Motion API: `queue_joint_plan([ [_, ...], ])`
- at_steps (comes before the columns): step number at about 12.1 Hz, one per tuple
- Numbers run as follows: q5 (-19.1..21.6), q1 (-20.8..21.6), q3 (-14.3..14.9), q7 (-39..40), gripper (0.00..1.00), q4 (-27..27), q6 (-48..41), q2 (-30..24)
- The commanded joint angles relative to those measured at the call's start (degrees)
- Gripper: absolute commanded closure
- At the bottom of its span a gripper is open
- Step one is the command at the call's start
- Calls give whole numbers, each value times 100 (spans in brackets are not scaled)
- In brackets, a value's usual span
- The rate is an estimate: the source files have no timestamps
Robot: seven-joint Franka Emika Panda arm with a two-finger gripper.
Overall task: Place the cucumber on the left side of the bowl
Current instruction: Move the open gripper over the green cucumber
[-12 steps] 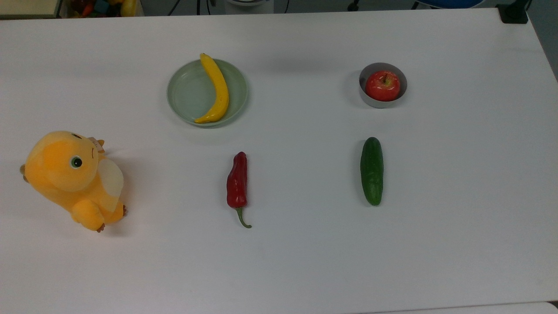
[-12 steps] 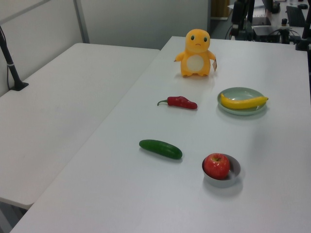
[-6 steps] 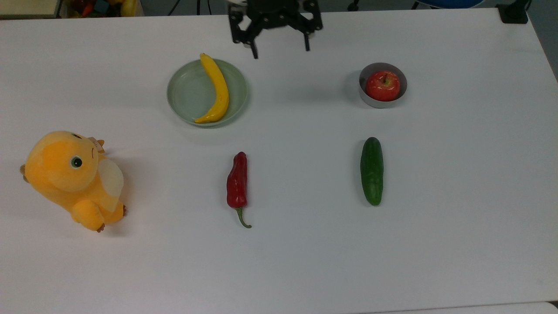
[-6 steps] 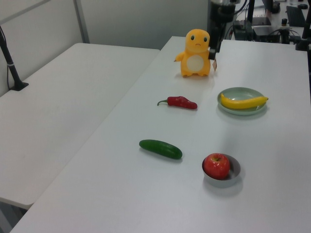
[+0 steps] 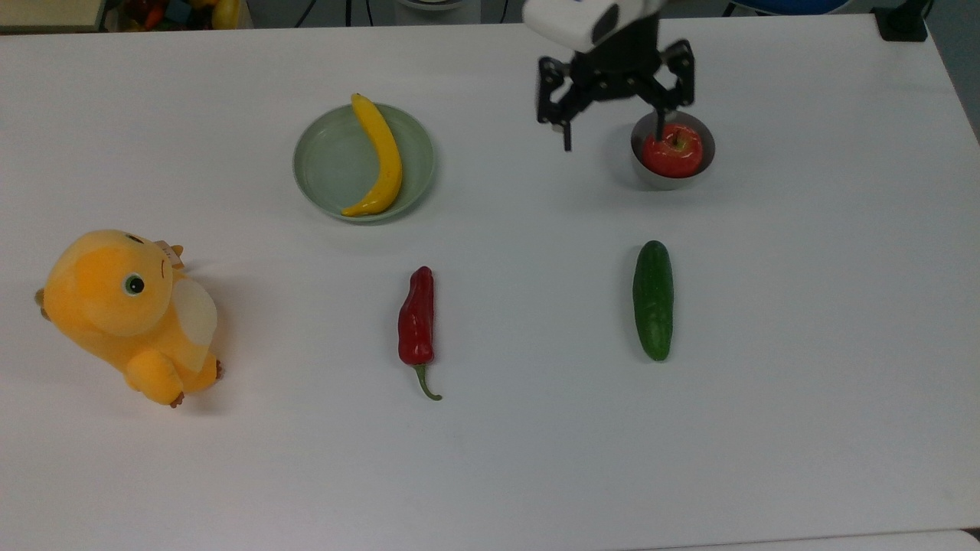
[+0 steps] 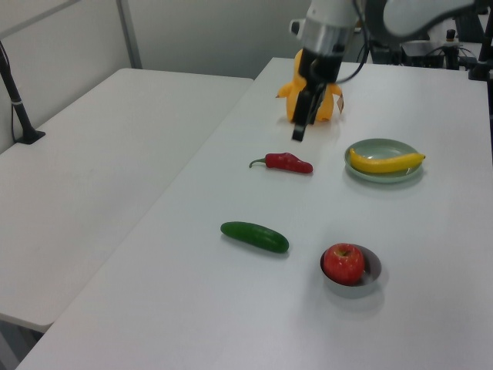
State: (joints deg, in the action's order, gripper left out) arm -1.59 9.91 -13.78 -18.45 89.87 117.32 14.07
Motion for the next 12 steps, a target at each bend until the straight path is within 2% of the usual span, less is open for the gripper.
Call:
queue_joint_plan([
  [1,-849,361,-37,-930,0,-461,659,823],
  [3,-1437,537,-37,-1431,0,-470,1203,1307],
  [6,-2010,792,25,-1802,0,-531,1819,1931],
  [8,-2326,810,25,-2074,0,-602,2040,2205],
  [10,-2529,810,25,-2102,0,-594,2181,2328],
  [12,-2548,810,25,-2102,0,-602,2208,2399],
])
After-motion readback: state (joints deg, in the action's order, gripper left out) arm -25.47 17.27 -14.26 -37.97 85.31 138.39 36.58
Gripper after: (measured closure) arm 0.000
